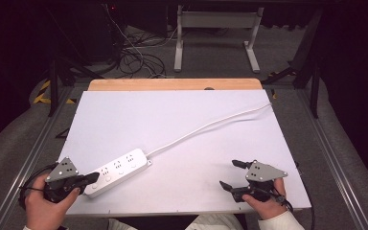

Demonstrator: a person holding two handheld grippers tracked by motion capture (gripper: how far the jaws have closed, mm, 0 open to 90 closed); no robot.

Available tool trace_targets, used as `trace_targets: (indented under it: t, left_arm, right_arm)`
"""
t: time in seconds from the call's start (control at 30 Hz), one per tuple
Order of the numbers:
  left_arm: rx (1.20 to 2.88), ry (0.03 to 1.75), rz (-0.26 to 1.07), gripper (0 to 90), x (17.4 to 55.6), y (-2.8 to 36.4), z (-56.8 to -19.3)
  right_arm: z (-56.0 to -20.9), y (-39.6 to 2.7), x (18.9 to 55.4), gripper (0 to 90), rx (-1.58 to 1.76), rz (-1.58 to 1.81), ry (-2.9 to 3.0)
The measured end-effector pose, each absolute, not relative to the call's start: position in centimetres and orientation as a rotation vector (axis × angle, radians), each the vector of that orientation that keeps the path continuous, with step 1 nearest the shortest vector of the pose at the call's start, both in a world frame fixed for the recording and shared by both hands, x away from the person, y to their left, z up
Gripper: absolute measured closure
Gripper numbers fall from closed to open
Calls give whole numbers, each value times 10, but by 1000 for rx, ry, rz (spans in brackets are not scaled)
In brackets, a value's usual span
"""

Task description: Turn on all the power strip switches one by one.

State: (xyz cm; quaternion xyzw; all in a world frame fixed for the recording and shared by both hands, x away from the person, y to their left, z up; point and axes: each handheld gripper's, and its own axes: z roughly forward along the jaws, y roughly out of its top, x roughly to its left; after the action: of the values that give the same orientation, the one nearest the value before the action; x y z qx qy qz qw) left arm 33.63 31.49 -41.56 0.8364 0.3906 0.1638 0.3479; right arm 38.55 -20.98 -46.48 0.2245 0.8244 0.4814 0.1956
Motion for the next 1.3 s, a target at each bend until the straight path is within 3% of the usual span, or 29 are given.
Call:
trace_targets:
  t: [0.87,1.3]
  left_arm:
    - [2314,1105,298,899,348,321,-437]
    - [2311,1112,320,899,350,322,-445]
  right_arm:
    - [-466,-209,386,195,631,1345,2321]
    - [-466,-210,386,195,631,1347,2324]
